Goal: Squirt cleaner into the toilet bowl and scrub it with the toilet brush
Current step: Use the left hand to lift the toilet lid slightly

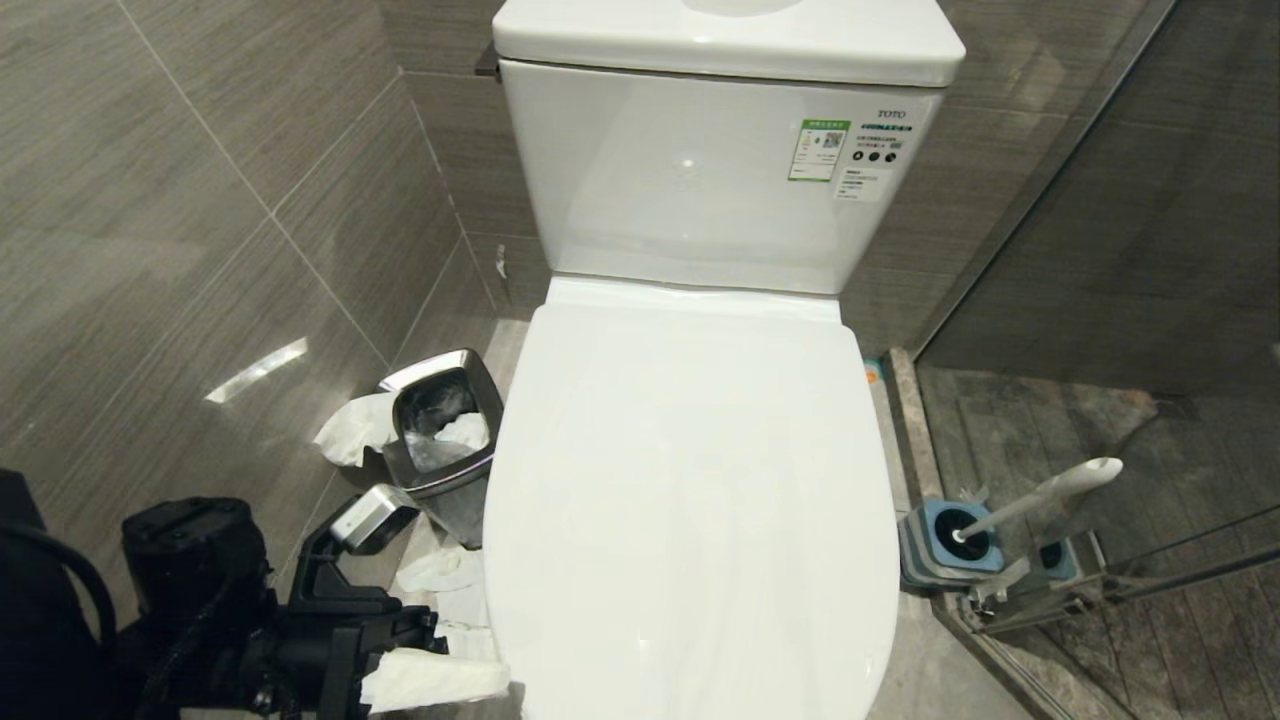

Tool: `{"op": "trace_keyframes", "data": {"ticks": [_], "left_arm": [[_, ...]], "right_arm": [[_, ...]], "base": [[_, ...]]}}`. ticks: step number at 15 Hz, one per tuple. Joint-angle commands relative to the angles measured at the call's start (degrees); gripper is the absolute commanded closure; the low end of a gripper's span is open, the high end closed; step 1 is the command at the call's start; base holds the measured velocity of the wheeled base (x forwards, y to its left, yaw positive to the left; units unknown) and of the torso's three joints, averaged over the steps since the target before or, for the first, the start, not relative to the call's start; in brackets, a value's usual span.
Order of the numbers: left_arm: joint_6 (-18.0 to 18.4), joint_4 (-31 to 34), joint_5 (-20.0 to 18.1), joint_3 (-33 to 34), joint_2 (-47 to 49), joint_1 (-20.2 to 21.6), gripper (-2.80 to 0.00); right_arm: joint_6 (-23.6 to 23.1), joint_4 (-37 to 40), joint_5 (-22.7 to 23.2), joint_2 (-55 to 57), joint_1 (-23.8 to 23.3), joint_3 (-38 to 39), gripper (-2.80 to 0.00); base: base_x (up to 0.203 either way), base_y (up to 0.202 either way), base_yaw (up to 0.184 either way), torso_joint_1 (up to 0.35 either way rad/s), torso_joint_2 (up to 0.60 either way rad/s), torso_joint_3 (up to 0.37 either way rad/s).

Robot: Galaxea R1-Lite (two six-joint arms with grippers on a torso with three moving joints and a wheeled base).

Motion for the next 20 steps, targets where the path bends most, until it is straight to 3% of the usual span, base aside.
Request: {"op": "trace_keyframes", "data": {"ticks": [1, 9, 20], "left_arm": [[-1.4, -0.8, 0.1, -0.8, -1.9, 0.6, -2.80], [-11.8, -0.8, 1.7, -10.1, -4.8, 2.2, -2.80], [-14.0, -0.8, 1.3, -11.5, -9.4, 2.2, -2.80]], "right_arm": [[0.0, 0.0, 0.0, 0.0, 0.0, 0.0, 0.00], [0.0, 0.0, 0.0, 0.0, 0.0, 0.0, 0.00], [0.0, 0.0, 0.0, 0.0, 0.0, 0.0, 0.00]], "base": [[0.000, 0.000, 0.000, 0.000, 0.00, 0.000], [0.000, 0.000, 0.000, 0.000, 0.00, 0.000], [0.000, 0.000, 0.000, 0.000, 0.00, 0.000]]}}
